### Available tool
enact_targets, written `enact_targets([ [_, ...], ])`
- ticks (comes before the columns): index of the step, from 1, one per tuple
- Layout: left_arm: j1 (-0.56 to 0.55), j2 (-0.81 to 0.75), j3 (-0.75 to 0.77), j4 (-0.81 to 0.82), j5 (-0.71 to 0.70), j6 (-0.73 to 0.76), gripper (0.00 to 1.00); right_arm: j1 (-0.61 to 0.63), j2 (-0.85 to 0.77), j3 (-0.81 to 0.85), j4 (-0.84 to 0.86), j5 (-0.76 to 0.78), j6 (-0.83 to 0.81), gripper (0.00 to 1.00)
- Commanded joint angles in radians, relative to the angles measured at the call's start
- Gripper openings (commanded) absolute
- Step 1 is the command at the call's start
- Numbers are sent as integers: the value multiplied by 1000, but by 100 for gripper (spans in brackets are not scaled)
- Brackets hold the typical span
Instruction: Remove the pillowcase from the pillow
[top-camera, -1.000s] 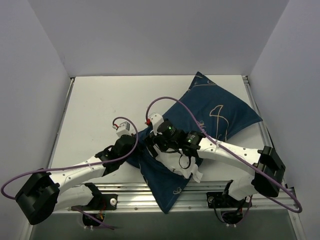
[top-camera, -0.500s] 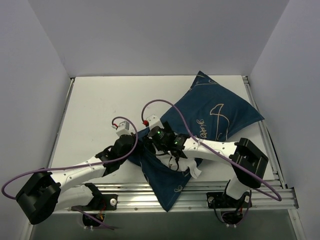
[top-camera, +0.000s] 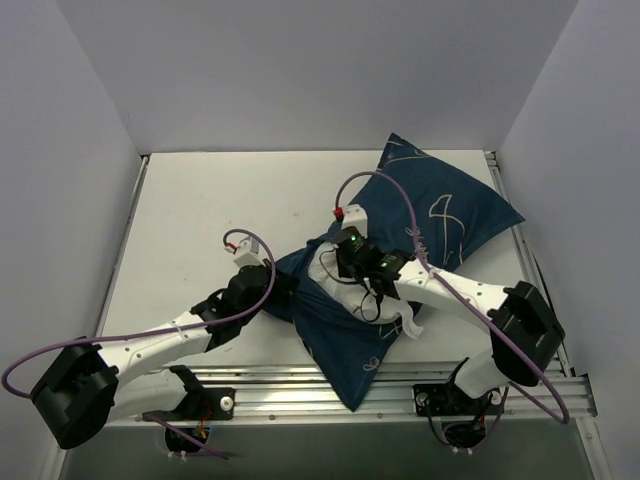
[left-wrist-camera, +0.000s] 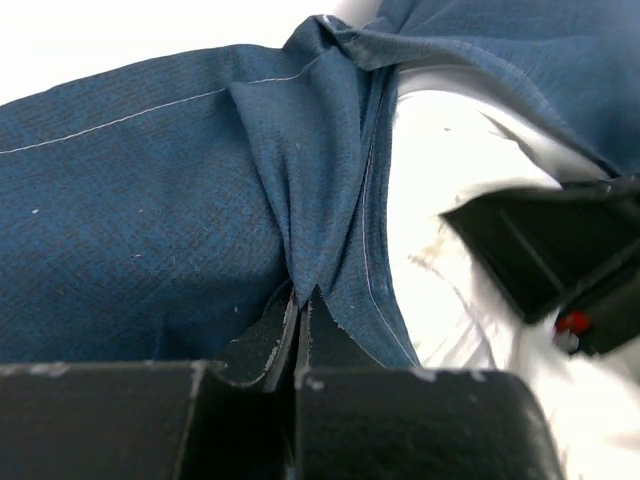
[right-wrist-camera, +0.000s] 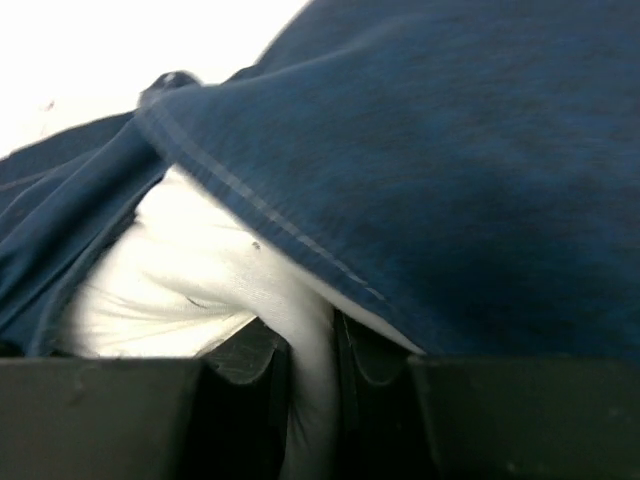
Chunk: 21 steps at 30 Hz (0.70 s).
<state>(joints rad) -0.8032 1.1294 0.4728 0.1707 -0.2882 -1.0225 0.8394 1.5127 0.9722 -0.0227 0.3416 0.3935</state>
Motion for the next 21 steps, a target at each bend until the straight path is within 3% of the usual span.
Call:
enact_targets([
  [1,12,-10,-16,-215,-46,24,2,-218,-98,-65,-177,326,13,0],
  [15,59,-16,-6,-280,-66,-1,2,-683,-342,-139,-51,-150,70,0],
  [21,62,64,36,-224,-57,35,2,-706,-427,-81,-40,-442,50,0],
])
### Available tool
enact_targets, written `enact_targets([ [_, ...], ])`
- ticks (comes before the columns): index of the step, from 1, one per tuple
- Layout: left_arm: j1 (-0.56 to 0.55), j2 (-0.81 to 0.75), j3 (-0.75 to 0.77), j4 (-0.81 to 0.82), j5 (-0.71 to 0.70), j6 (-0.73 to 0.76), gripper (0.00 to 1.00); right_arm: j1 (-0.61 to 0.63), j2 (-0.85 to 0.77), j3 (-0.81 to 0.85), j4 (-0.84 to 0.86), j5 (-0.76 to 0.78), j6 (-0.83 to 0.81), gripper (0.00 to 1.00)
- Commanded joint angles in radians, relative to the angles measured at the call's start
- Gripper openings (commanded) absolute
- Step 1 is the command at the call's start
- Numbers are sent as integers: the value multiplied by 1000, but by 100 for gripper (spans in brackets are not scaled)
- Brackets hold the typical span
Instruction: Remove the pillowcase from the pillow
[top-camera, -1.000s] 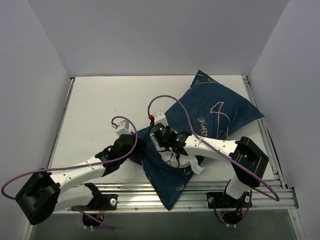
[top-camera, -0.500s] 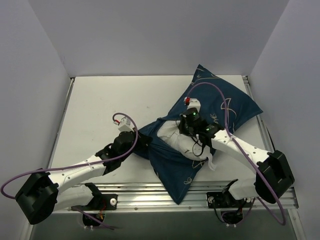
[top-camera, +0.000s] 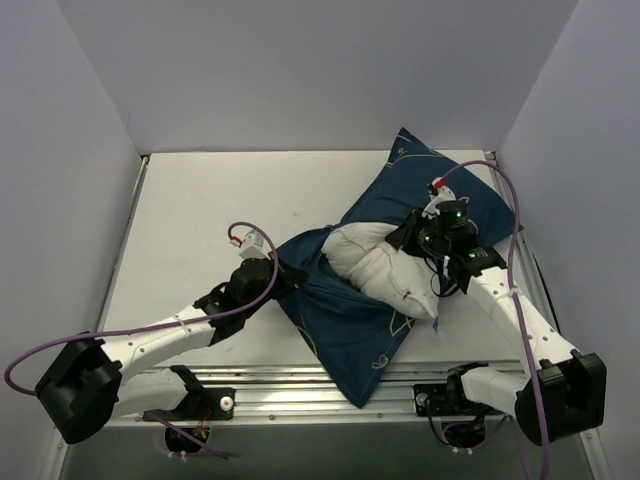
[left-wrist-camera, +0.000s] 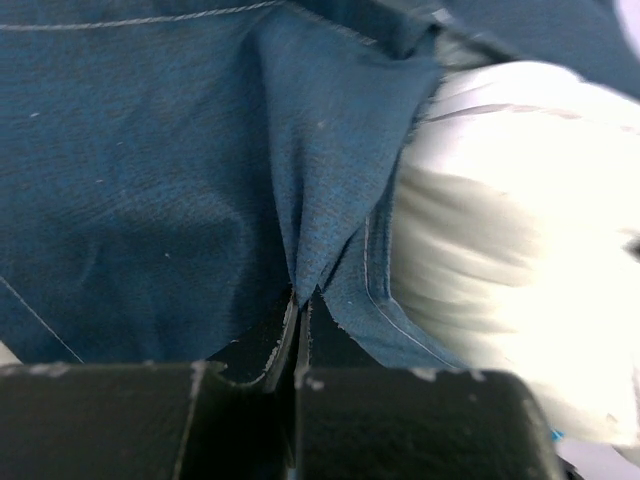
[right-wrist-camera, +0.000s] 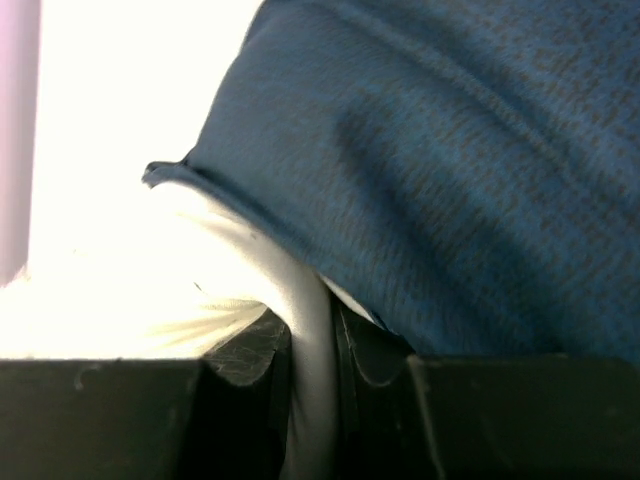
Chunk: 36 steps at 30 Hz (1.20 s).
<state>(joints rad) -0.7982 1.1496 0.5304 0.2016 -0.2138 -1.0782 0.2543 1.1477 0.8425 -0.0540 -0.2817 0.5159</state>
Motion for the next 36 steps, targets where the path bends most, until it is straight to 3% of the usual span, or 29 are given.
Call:
enact_targets([
  [1,57,92,0,-248,-131,93,2,-121,-97,58,-1,147,-74,0],
  [8,70,291,80,-154,-122,81,2,-121,-187,191,-72,121,-47,0],
  [12,79,358,126,-94,-133,75,2,-109,-190,213,-34,-54,-16,0],
  [14,83,406,169,-70,-131,86,2,-69,-192,214,-4,-111,-2,0],
  [17,102,475,281,-41,-99,106,3,5,-187,234,-23,-80,-31,0],
  [21,122,504,388,-14,-75,138,18,97,-149,254,-93,-47,-83,0],
  [22,128,481,401,-18,-75,142,34,100,-141,250,-107,-30,-91,0],
  [24,131,435,387,-19,-87,164,55,103,-144,225,-147,15,-115,12],
  [25,131,370,360,-37,-96,169,74,102,-154,215,-155,56,-123,26],
  [27,131,290,332,-83,-119,182,86,102,-161,175,-171,79,-134,36],
  [30,131,112,284,-200,-159,196,96,105,-172,129,-178,107,-145,61],
  [34,119,-101,255,-390,-119,207,94,111,-169,96,-185,186,-151,76],
  [36,99,-131,243,-404,-66,204,94,117,-161,89,-188,243,-149,82],
])
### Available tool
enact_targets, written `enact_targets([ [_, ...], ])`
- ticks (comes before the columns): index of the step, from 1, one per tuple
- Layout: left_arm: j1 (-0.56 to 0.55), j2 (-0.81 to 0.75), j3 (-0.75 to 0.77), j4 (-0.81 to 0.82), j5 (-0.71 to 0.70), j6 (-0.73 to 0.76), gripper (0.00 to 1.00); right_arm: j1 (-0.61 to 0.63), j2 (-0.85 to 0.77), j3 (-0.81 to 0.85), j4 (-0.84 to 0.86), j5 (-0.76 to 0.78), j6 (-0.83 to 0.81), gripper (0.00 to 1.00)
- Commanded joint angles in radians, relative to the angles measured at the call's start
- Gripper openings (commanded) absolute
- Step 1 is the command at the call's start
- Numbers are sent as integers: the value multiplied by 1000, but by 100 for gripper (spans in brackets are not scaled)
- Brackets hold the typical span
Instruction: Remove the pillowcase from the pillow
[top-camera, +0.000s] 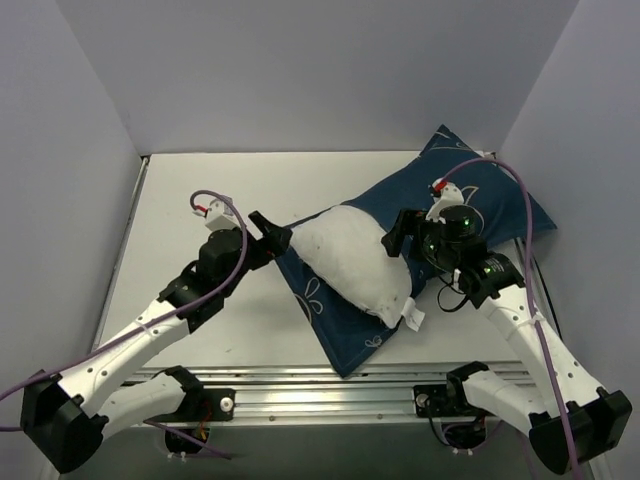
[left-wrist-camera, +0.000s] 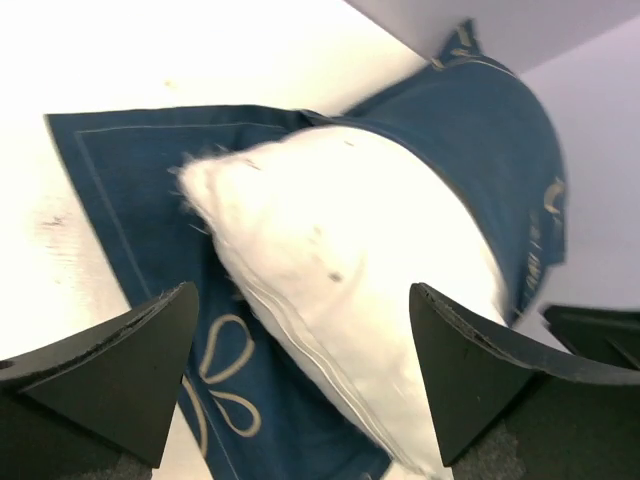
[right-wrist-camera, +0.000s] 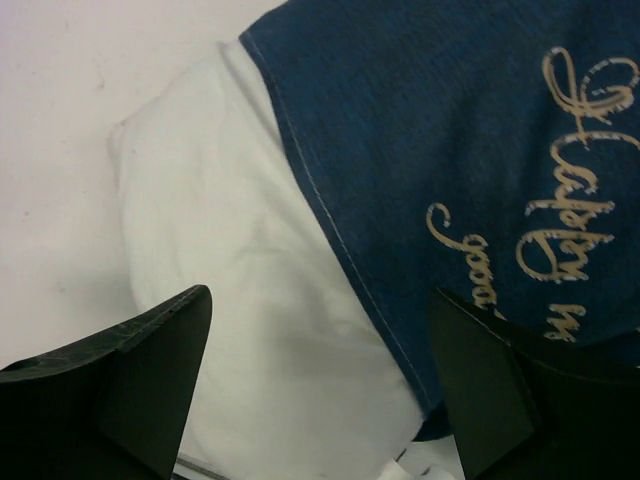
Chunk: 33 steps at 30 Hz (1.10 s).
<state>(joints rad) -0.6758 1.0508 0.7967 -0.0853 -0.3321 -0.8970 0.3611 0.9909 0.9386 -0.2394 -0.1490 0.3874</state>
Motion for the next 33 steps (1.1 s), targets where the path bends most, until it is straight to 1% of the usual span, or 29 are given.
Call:
enact_targets([
  [1,-34,-35,-28,-93,86,20,94,12,-5,-18,-1,123,-19,84],
  [2,-44,-28,-33,-70,147,12,94,13,-1,-23,3,134,-13,85],
  [3,-69,-14,-36,-44,178,-8,94,12,-1,-29,6,156,-6,86],
  [4,-85,32,-33,29,204,-10,94,13,-3,-35,9,190,4,89],
  [5,-103,61,-22,57,229,-14,94,12,-6,-47,14,209,13,91],
  [6,-120,95,16,68,238,-17,94,12,-14,-55,15,250,31,94],
  [7,-145,166,39,137,251,-17,94,13,-15,-60,15,267,37,95],
  [9,-156,242,85,183,301,-37,94,13,-24,-67,9,310,45,99],
  [10,-166,311,129,218,311,-45,94,12,-26,-67,5,322,45,100],
  [13,-179,421,206,228,274,-62,94,12,-35,-69,-15,364,41,100],
  [15,-180,475,223,242,259,-66,94,13,-38,-76,-18,371,34,100],
  [17,-180,492,213,249,251,-88,100,15,-34,-86,-12,356,25,100],
  [19,-180,483,184,262,229,-95,86,15,-18,-103,9,304,18,100],
  [20,-180,471,143,259,214,-100,68,15,-14,-110,20,283,18,100],
  [22,-177,408,98,236,158,-105,47,19,2,-132,55,247,21,100],
  [23,-174,381,54,219,133,-103,23,24,6,-139,66,221,24,100],
  [24,-169,321,32,178,111,-103,12,29,14,-144,77,212,27,100],
  [25,-160,289,12,155,91,-102,4,33,17,-150,90,207,30,100],
  [26,-153,258,-7,130,71,-102,2,48,20,-152,97,207,33,100],
  [27,-121,195,-42,90,71,-100,2,55,25,-152,101,209,34,100],
  [29,-82,132,-73,27,90,-94,2,68,28,-147,107,218,38,100],
  [31,-27,31,-100,-66,91,-77,2,90,32,-139,106,226,38,100],
  [32,-13,-1,-102,-108,88,-57,2,98,31,-132,104,227,38,100],
  [33,-4,-71,-103,-182,64,-46,2,119,28,-127,103,235,33,100],
])
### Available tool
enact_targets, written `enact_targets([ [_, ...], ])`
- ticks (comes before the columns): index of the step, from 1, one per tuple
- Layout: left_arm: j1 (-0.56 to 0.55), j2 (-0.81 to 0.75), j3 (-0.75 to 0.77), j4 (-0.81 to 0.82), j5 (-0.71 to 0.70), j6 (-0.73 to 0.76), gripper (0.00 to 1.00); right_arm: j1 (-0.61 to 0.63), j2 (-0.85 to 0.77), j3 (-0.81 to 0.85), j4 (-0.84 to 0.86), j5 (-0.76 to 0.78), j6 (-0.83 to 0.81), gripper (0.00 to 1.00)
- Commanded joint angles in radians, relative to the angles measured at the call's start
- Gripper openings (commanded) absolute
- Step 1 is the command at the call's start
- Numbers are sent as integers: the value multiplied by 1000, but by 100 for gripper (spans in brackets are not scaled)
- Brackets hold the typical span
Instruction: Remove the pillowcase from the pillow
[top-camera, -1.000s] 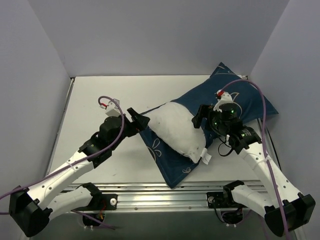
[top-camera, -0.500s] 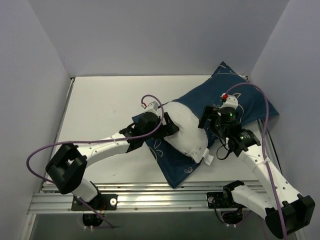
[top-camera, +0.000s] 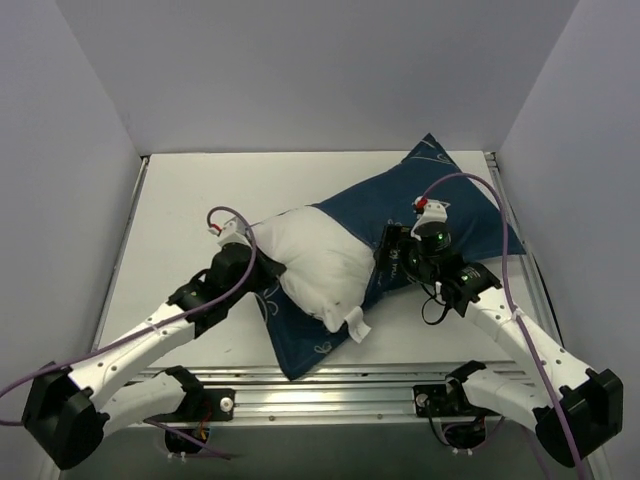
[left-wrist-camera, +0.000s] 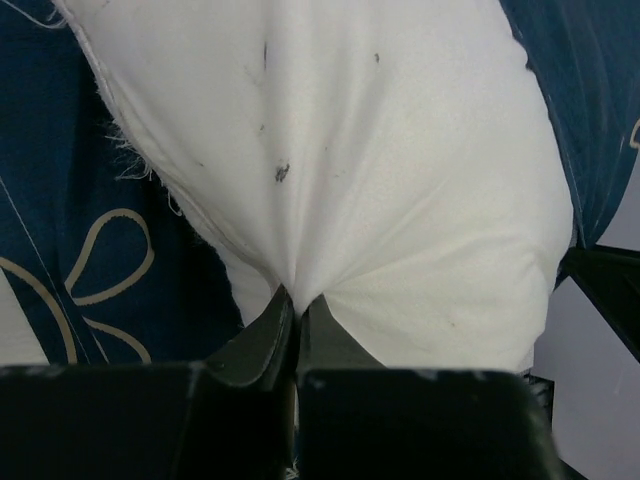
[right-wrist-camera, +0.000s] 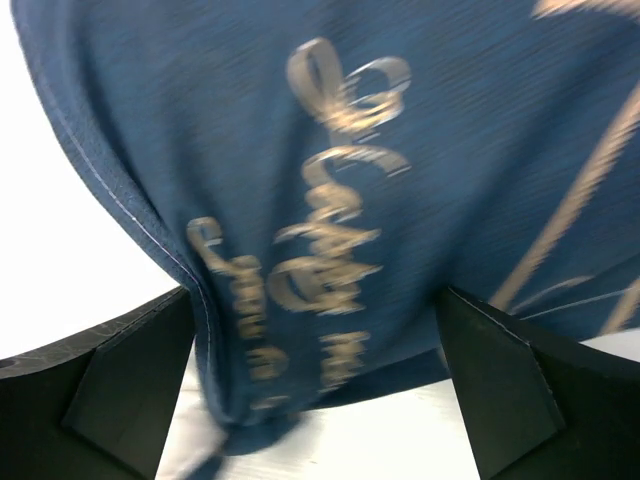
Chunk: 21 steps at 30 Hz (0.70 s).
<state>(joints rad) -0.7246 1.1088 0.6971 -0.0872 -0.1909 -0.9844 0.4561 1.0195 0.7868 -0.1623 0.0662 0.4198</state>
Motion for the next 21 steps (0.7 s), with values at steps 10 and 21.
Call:
enact_targets([
  [10,70,-279,185,-496,19,178,99,160,22,61,32,87,-7,100],
  [21,-62,33,436,-428,42,127,94,245,25,92,40,136,-15,100],
])
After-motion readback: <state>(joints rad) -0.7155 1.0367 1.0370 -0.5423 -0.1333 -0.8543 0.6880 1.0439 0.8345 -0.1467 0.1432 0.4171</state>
